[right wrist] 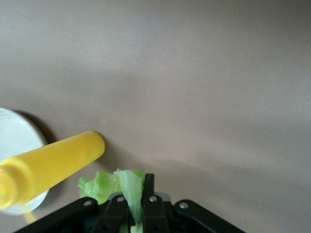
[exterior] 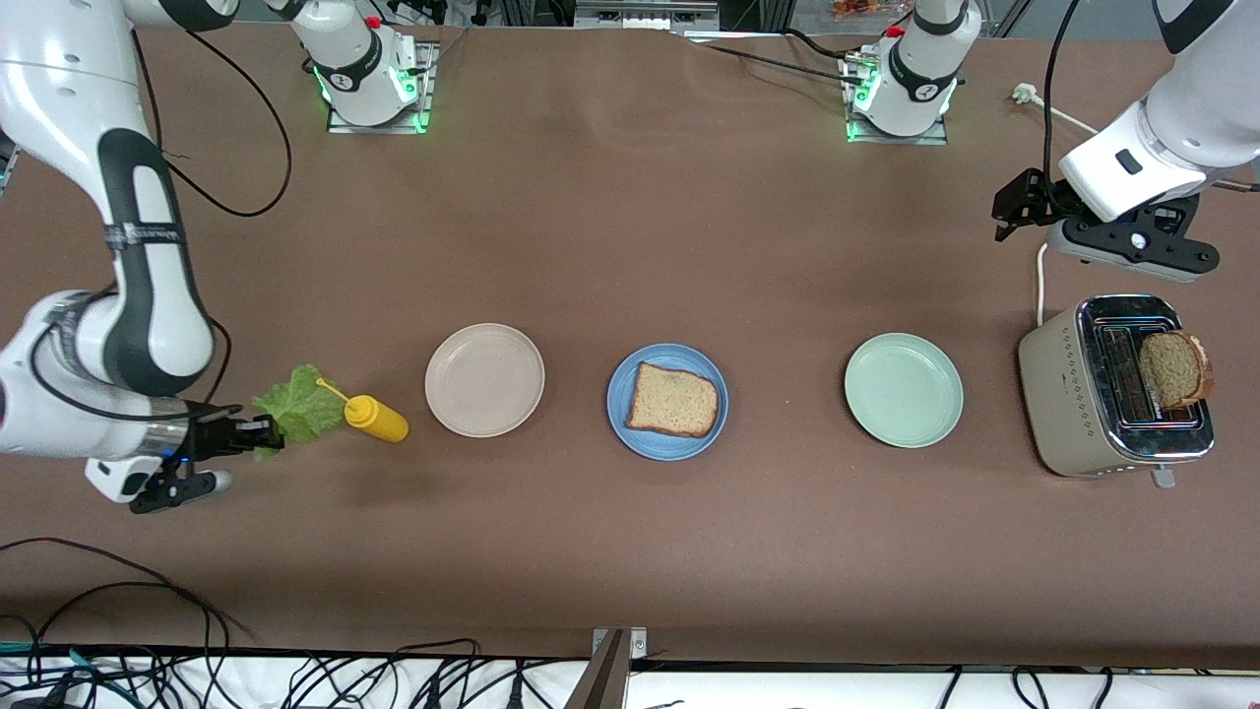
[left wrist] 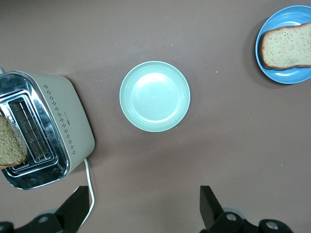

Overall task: Make sandwich in blue plate with both arms
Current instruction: 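Lift the lettuce leaf and carry it toward the blue plate, then lower the lettuce onto the bread and open the right gripper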

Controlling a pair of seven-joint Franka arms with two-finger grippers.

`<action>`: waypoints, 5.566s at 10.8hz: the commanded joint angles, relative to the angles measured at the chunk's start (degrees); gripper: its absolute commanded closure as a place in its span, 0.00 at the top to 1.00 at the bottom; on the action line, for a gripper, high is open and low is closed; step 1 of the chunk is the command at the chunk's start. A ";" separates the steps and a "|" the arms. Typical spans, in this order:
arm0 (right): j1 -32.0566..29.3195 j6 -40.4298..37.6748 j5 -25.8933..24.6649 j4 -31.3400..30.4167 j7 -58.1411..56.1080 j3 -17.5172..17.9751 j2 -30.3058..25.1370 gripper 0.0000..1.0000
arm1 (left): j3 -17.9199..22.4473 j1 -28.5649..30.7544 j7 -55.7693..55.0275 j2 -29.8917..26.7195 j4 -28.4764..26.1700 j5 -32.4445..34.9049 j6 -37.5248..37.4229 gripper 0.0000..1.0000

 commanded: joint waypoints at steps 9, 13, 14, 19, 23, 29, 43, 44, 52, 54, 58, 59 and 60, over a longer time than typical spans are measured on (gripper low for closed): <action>-0.87 -24.13 0.56 13.57 -3.13 -0.34 -2.38 0.00 | -0.15 0.49 0.39 0.68 1.54 -0.58 -0.58 1.00; 1.49 -25.38 0.65 14.54 6.34 0.45 -3.87 0.00 | -0.15 0.57 0.39 0.68 1.54 -0.58 -0.58 1.00; 2.90 -25.38 0.74 14.54 9.84 0.45 -3.88 0.00 | -0.15 0.57 0.39 0.68 1.54 -0.58 -0.58 1.00; 15.19 -22.32 1.00 16.12 34.35 0.63 -3.53 0.00 | -0.15 0.57 0.39 0.68 1.54 -0.58 -0.58 1.00; 23.19 -15.55 1.26 16.13 47.91 0.63 -2.91 0.00 | -0.15 0.57 0.39 0.68 1.54 -0.58 -0.58 1.00; 34.88 6.84 0.92 15.78 67.16 2.39 4.10 0.00 | -0.15 0.57 0.39 0.68 1.46 -0.58 -0.58 1.00; 41.32 31.92 -0.14 11.91 77.47 2.12 15.28 0.00 | -0.15 0.57 0.47 0.68 1.54 -0.58 -0.85 1.00; 41.40 33.32 -0.40 10.51 77.47 2.12 15.28 0.00 | -0.15 0.57 0.47 0.68 1.54 -0.58 -0.93 1.00; 41.93 38.43 -3.74 6.99 78.86 1.69 15.46 1.00 | -0.15 0.57 0.47 0.68 1.54 -0.58 -0.94 1.00; 42.11 38.26 -5.66 6.99 78.70 0.81 15.28 1.00 | -0.15 0.57 0.47 0.76 1.54 -0.58 -0.94 1.00; 42.11 33.96 -9.18 7.07 78.00 -0.42 14.41 1.00 | -0.15 0.84 0.12 1.03 1.63 -0.58 -0.85 1.00; 41.93 31.77 -10.76 7.16 77.56 -0.51 13.71 1.00 | -0.07 0.93 0.12 1.11 1.63 -0.58 -0.85 1.00; 41.50 28.19 -12.43 7.33 76.60 -0.69 12.40 1.00 | -0.15 0.93 0.12 1.11 1.63 -0.58 -0.85 1.00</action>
